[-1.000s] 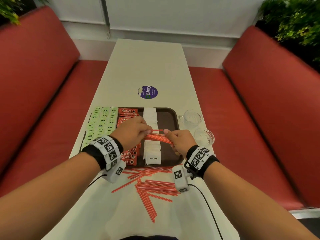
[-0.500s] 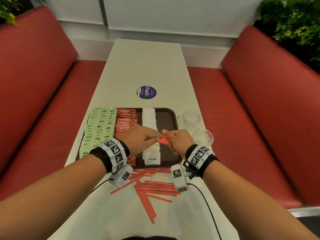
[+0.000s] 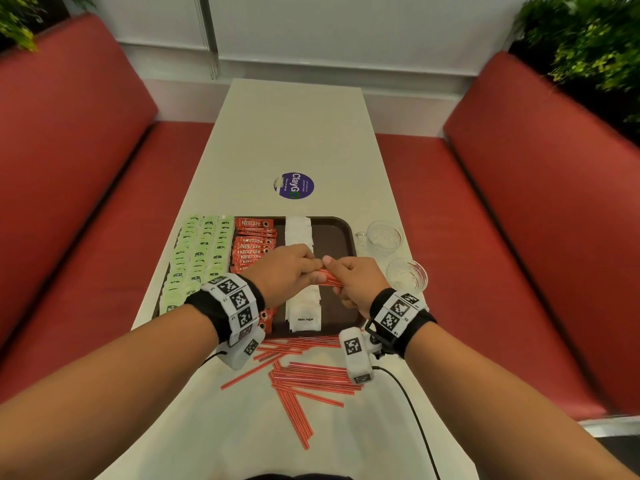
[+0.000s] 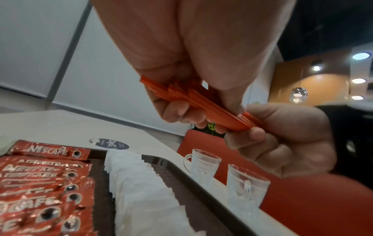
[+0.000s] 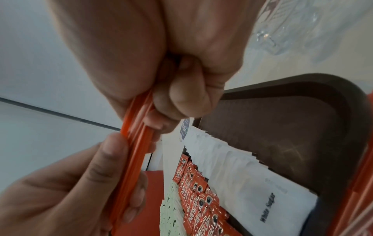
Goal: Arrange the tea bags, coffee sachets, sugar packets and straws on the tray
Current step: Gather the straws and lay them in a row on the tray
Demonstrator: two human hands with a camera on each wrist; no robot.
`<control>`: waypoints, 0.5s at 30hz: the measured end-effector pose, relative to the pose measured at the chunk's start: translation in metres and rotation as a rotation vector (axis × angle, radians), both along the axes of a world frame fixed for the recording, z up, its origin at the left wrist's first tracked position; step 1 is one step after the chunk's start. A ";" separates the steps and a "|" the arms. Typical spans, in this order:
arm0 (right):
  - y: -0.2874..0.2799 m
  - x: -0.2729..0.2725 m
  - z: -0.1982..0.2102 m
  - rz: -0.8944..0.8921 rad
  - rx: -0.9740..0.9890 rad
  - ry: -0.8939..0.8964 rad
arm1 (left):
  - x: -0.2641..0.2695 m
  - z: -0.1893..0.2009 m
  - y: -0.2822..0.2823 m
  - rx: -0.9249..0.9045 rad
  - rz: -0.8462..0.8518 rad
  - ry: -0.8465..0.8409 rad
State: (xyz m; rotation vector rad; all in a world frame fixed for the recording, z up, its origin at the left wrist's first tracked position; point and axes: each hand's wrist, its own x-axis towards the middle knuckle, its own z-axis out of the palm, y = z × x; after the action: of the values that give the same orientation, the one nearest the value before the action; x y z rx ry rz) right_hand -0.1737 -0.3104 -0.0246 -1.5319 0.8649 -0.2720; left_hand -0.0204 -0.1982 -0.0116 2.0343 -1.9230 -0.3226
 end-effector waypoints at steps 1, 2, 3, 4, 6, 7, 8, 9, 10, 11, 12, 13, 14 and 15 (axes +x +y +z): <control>0.000 0.000 0.001 -0.012 -0.001 -0.024 | 0.002 0.003 -0.001 0.008 0.017 0.009; 0.001 0.001 0.002 -0.020 0.008 -0.048 | 0.004 0.007 -0.002 0.016 0.029 0.007; 0.002 0.001 0.004 -0.020 0.023 -0.072 | 0.006 0.011 -0.003 0.024 0.041 0.002; 0.003 0.002 0.005 -0.011 0.038 -0.092 | 0.008 0.015 -0.003 0.025 0.054 0.000; 0.005 0.004 0.007 0.016 0.024 -0.108 | 0.011 0.020 -0.003 -0.002 0.066 0.003; 0.005 0.005 0.007 0.020 0.009 -0.111 | 0.011 0.022 -0.002 -0.013 0.063 0.008; 0.005 0.005 0.007 0.012 0.008 -0.115 | 0.010 0.024 -0.001 -0.020 0.056 0.020; 0.004 0.006 0.007 -0.005 0.020 -0.119 | 0.010 0.026 0.000 -0.029 0.047 0.045; 0.003 0.006 0.008 -0.024 0.038 -0.122 | 0.010 0.028 0.001 -0.041 0.040 0.072; 0.002 0.007 0.009 -0.042 0.054 -0.125 | 0.010 0.029 0.002 -0.052 0.042 0.088; 0.001 0.007 0.010 -0.060 0.063 -0.128 | 0.012 0.029 0.003 -0.074 0.061 0.096; -0.001 0.008 0.012 -0.075 0.065 -0.132 | 0.015 0.027 0.004 -0.101 0.112 0.123; -0.002 0.009 0.014 -0.086 0.058 -0.134 | 0.017 0.025 0.004 -0.130 0.195 0.188; -0.003 0.010 0.016 -0.095 0.047 -0.134 | 0.018 0.024 0.004 -0.153 0.293 0.304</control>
State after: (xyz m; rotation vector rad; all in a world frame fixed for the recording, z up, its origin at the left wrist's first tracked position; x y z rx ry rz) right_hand -0.1633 -0.3132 -0.0089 -1.4143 0.8331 -0.4156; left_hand -0.0020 -0.1942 0.0124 1.9970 -1.4063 -0.3737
